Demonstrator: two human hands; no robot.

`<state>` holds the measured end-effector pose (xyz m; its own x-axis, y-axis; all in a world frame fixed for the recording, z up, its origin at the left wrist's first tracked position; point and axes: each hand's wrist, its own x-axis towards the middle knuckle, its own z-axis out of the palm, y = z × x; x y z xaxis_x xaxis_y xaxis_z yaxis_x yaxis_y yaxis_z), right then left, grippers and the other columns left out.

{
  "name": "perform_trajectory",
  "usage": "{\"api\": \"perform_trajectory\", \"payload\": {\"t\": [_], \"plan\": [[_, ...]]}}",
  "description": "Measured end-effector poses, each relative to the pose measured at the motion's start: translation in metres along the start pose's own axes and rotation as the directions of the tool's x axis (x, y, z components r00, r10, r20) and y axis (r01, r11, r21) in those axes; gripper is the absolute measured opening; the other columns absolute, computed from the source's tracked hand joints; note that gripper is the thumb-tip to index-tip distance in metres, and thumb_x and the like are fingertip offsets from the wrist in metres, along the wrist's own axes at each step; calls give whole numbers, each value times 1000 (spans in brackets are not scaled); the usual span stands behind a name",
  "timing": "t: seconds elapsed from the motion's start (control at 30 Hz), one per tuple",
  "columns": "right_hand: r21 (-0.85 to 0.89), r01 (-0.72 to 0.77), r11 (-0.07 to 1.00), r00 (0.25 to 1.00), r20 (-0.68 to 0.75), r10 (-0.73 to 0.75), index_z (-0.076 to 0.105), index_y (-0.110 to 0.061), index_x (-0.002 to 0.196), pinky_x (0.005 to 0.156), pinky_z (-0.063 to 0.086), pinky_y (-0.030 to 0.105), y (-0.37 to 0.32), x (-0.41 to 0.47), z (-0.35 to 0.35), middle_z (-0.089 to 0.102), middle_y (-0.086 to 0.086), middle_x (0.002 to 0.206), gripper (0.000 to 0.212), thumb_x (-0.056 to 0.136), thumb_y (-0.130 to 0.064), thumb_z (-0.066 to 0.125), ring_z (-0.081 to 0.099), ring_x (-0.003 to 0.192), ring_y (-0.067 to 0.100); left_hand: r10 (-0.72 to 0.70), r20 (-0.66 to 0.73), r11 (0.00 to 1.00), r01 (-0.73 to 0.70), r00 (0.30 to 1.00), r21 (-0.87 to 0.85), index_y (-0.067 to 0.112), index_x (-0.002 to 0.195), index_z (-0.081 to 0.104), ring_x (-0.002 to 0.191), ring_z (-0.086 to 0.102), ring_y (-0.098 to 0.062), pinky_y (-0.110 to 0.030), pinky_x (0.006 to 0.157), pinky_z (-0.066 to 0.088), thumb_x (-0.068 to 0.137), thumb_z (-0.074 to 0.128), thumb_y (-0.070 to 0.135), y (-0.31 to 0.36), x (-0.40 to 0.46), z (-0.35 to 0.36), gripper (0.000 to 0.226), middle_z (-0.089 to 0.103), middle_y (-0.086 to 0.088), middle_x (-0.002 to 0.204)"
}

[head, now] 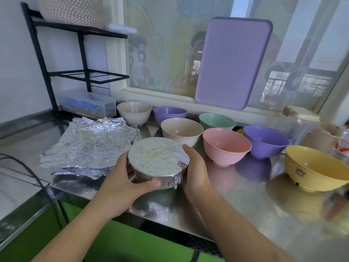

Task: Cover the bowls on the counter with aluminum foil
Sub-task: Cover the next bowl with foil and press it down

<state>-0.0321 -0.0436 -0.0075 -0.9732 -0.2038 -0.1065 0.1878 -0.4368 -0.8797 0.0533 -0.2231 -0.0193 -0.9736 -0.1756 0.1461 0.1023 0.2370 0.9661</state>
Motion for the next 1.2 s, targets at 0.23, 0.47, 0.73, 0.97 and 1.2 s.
{"api": "perform_trajectory", "payload": {"t": [0.23, 0.47, 0.73, 0.97, 1.2], "plan": [[-33, 39, 999, 999, -8, -39, 69, -6, 134, 118, 43, 56, 5, 11, 15, 74, 16, 129, 48, 99, -37, 55, 69, 123, 34, -14, -12, 1000, 14, 1000, 27, 53, 141, 46, 129, 58, 2, -43, 117, 44, 47, 100, 57, -7, 8, -12, 109, 62, 31, 135], [-186, 57, 981, 998, -20, -62, 73, -9, 124, 107, 51, 38, -10, -5, -4, 79, 4, 118, 36, 105, -31, 53, 71, 118, 18, -13, -87, 997, 20, 996, 73, 62, 144, 35, 133, 52, 2, -38, 117, 40, 49, 99, 59, 8, -9, -5, 115, 48, 29, 150], [-611, 158, 776, 757, -429, -492, 62, -14, 80, 81, 57, 55, -70, -29, -83, 69, 13, 83, 21, 75, -30, 50, 65, 85, 40, 577, -209, 795, -484, 790, 366, 22, 130, 56, 130, 48, 3, -6, 105, 33, 85, 71, 19, 72, -25, 47, 47, 50, 10, 134], [-410, -133, 902, 837, -533, -119, 44, -10, 134, 53, 61, 40, -110, 14, -123, 67, 18, 107, 45, 95, -31, 54, 78, 71, 39, 118, 87, 984, -128, 989, 123, 25, 118, 63, 99, 66, 7, -5, 79, 45, 96, 68, 24, 80, 15, 169, 22, 69, 12, 118], [-402, -171, 900, 903, -430, -20, 61, -2, 130, 74, 66, 53, -119, 6, -142, 74, 19, 99, 41, 96, -4, 37, 78, 72, 43, -86, -11, 992, 85, 996, -92, 32, 129, 58, 113, 61, -7, -26, 89, 41, 104, 58, 35, 70, 65, 204, 25, 68, 14, 122]]}}
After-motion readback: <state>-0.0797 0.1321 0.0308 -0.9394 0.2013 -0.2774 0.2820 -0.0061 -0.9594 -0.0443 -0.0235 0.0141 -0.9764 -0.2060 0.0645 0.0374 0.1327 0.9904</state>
